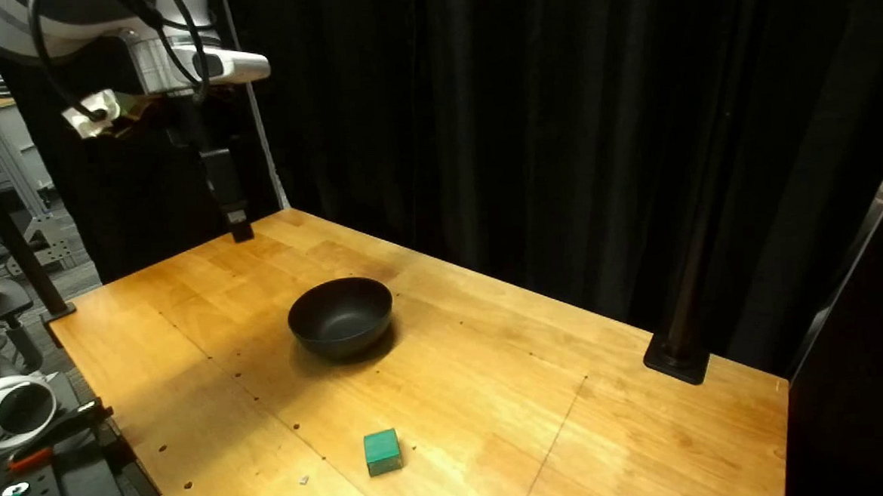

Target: Put the green cube in the black bowl

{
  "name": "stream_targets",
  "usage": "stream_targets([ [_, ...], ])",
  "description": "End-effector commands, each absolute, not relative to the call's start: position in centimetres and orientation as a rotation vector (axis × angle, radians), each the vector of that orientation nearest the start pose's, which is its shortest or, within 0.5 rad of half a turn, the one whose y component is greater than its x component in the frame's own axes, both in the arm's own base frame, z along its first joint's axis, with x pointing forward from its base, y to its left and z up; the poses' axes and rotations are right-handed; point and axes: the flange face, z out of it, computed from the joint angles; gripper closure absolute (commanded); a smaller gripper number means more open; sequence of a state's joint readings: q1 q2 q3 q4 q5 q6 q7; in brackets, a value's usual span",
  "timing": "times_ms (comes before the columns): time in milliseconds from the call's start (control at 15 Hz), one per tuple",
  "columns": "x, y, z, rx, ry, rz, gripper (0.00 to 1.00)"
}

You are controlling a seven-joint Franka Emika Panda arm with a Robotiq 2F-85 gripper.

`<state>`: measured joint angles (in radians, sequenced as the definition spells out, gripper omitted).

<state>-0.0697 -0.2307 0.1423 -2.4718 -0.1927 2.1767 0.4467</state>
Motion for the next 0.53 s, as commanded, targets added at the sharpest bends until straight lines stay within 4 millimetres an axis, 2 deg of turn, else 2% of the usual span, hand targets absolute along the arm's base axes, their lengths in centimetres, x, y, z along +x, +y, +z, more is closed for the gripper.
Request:
stream_targets([
  [0, 46.5, -3.1, 33.4, -3.244, 0.547, 0.062, 0.00],
  [267, 47.3, -9.0, 27.8, -3.167, 0.718, 0.072, 0.00],
  [467, 47.6, -12.3, 24.0, -3.147, 0.816, 0.077, 0.00],
])
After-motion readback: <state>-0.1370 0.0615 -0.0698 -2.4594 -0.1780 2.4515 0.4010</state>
